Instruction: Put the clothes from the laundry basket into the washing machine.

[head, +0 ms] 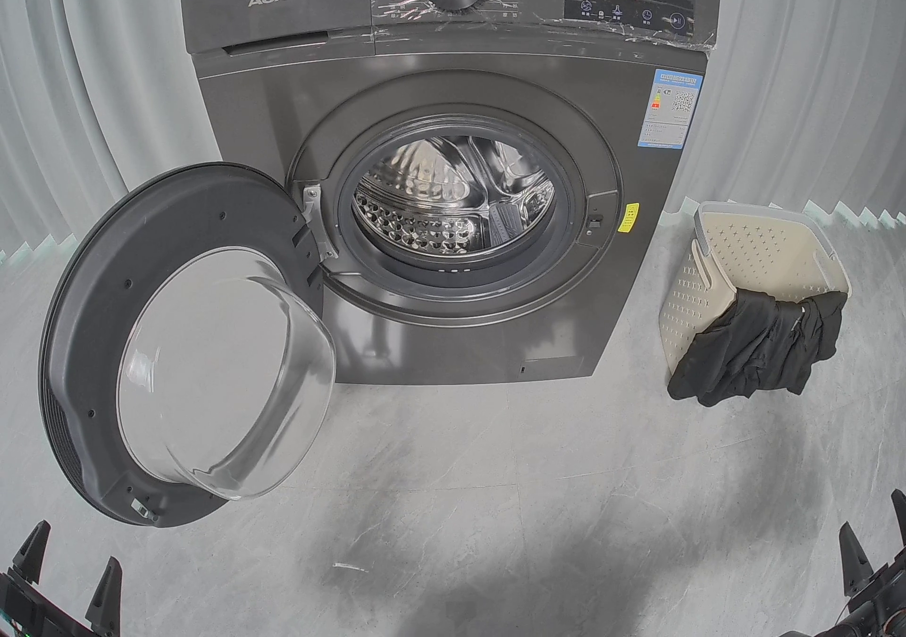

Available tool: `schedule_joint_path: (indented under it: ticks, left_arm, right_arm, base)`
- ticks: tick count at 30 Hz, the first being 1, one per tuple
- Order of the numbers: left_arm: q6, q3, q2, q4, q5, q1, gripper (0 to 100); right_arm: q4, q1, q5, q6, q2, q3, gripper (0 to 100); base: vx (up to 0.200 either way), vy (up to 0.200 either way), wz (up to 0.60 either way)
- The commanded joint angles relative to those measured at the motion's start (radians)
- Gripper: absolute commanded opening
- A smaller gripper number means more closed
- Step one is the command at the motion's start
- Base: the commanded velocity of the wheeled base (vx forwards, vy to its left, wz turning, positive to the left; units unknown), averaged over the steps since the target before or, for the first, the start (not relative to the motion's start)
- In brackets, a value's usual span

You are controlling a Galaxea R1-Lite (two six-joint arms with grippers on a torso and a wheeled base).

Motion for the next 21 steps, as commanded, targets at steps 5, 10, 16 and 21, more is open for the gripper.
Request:
schedule_joint_path:
  ticks: [5, 10, 16, 21]
  left_arm:
    - [-0.003, 0.016, -0.017, 0.000, 0.001, 0.000, 100]
    - [-0.003, 0.018, -0.017, 0.000, 0.002, 0.000, 100]
    - [-0.003, 0.018, -0.017, 0.000, 0.002, 0.000, 100]
    - [-0.003, 0.018, -0.017, 0.000, 0.004, 0.000, 100]
  right_arm:
    - [0.000, 0.000, 0.000, 0.000, -0.011, 0.017, 100]
    - [0.000, 0.000, 0.000, 0.000, -0.011, 0.017, 100]
    - [0.000, 0.000, 0.000, 0.000, -0.011, 0.017, 100]
    - [0.000, 0.000, 0.000, 0.000, -0.011, 0.017, 100]
  base:
    - [0.000, -0.200, 0.00]
    - [0.000, -0.200, 0.00]
    - [0.000, -0.033, 0.00]
    - [0.000, -0.040, 0.00]
